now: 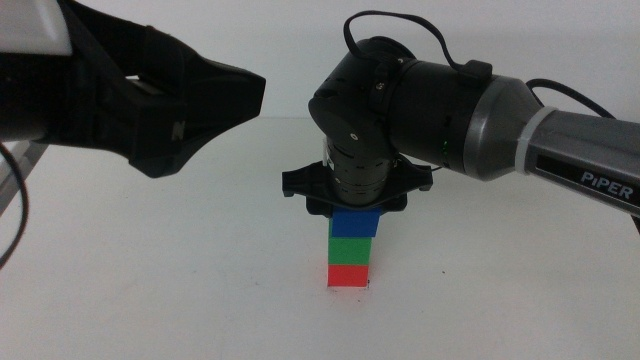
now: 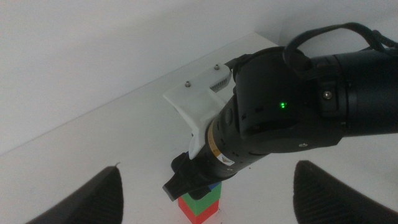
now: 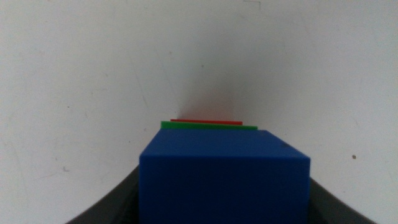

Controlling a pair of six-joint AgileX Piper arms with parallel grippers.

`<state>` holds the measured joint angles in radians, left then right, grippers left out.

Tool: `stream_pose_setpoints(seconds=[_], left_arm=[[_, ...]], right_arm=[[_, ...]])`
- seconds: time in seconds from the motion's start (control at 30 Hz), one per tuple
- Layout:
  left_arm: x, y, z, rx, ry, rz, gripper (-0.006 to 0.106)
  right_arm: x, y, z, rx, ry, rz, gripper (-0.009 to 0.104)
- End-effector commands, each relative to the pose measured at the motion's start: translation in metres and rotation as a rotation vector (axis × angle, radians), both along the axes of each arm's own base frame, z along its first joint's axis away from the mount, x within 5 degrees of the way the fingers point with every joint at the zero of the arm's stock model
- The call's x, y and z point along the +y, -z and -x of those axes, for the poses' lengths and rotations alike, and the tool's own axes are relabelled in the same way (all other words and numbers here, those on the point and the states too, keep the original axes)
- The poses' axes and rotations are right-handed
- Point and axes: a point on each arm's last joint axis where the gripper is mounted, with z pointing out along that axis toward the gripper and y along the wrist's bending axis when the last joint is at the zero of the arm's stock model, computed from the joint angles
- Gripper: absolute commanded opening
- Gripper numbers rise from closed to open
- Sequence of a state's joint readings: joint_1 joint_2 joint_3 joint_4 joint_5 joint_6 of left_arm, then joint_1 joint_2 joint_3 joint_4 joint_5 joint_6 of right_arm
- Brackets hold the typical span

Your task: Stack red cubes first, then green, then blue cubes in a specific spot.

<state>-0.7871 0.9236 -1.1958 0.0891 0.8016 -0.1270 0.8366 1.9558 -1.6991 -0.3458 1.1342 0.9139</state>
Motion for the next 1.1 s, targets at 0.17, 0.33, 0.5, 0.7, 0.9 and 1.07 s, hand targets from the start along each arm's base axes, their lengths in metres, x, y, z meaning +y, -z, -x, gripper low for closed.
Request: stream_pose_setpoints(seconds=[0.17,0.33,0.5,0.7,0.9,1.07], left_arm=[[0.0,-0.003,0.001,-0.016,0.001,0.017,0.094],[0.0,-0.003,0.001,-0.016,0.001,0.017,0.094],[0.0,-0.003,0.001,-0.016,0.001,0.017,0.094],[0.0,-0.003,0.001,-0.016,0.001,0.017,0.094],[0.0,-0.003,0.001,-0.016,0.001,0.017,0.094],[0.0,-0.003,0.001,-0.016,0.001,0.017,0.094]], right_arm=[[0.003,-0.002,-0.003,-0.032,-0.026,-0.008,0.008],[0.004,0.004,-0.005,-0.026,-0.028,0.002,0.008],[0.004,0.005,-0.005,-0.025,-0.027,0.008,0.017],[0.001,-0.005,-0.005,-0.062,-0.026,-0.003,0.089],[-0.028,-0.071,0.017,-0.185,-0.037,-0.056,0.093],[-0.098,-0.117,0.055,-0.316,-0.097,-0.078,0.093]])
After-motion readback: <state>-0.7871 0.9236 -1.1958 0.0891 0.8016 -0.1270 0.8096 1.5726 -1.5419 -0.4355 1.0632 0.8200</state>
